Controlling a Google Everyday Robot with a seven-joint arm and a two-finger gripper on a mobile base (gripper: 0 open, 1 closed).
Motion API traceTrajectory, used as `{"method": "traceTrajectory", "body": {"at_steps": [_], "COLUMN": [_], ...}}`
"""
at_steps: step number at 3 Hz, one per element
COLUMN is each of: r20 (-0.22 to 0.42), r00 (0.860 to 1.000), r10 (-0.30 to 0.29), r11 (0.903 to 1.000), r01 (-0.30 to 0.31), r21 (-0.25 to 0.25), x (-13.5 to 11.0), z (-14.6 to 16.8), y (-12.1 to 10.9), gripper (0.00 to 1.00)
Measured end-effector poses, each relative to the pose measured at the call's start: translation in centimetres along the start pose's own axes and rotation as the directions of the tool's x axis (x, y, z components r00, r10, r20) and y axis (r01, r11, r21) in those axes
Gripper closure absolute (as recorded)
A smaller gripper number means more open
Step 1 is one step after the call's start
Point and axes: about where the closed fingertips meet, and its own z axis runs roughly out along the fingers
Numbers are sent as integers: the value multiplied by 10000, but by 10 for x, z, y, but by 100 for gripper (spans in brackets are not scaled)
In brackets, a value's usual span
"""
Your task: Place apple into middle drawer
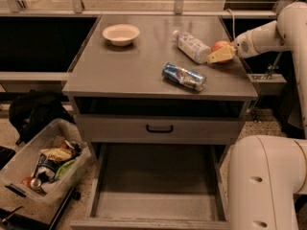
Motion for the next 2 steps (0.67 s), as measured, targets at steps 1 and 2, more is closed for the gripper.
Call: {"method": "traceTrajectory", "body": {"at_steps": [1, 2], "r20": [0, 0], "r00": [10000, 10000], "r10": [0, 1], "r11": [10000, 10000], "r01": [0, -1], "r21": [0, -1], "x": [0, 0], "z": [0, 0], "y": [0, 0], "gripper": [65, 88]}}
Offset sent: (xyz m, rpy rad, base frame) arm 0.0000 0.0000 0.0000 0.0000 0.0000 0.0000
